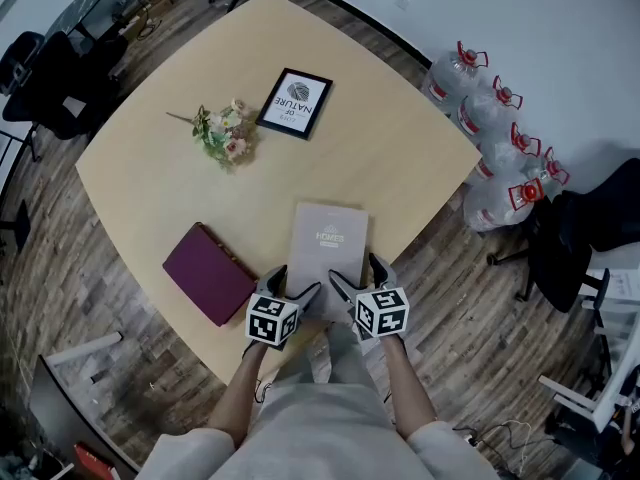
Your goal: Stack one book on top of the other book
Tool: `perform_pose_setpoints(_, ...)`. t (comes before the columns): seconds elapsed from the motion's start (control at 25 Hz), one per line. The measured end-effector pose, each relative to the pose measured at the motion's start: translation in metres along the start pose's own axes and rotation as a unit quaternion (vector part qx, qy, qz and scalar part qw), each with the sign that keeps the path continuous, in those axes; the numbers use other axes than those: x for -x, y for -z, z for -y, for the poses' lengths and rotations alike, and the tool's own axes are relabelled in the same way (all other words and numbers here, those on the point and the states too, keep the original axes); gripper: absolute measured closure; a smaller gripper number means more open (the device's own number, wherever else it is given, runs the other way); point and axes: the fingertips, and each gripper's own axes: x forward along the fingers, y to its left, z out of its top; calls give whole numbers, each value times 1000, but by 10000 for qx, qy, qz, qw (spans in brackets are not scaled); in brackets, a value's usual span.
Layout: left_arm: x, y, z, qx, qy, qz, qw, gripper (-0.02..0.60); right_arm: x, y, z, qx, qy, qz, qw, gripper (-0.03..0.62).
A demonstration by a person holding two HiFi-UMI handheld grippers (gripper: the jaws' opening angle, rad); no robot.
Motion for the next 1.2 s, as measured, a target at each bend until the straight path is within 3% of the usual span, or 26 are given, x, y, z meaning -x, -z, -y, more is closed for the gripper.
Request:
perform_pose_setpoints(0.8,-10,5,9,42,239,-138,9996,206,-15,7,0,97,118,-262,9995,187)
perform_pose_setpoints(1.2,-10,6,9,16,141,-113,9998,207,-16,8,0,190,215,-197,9994,192)
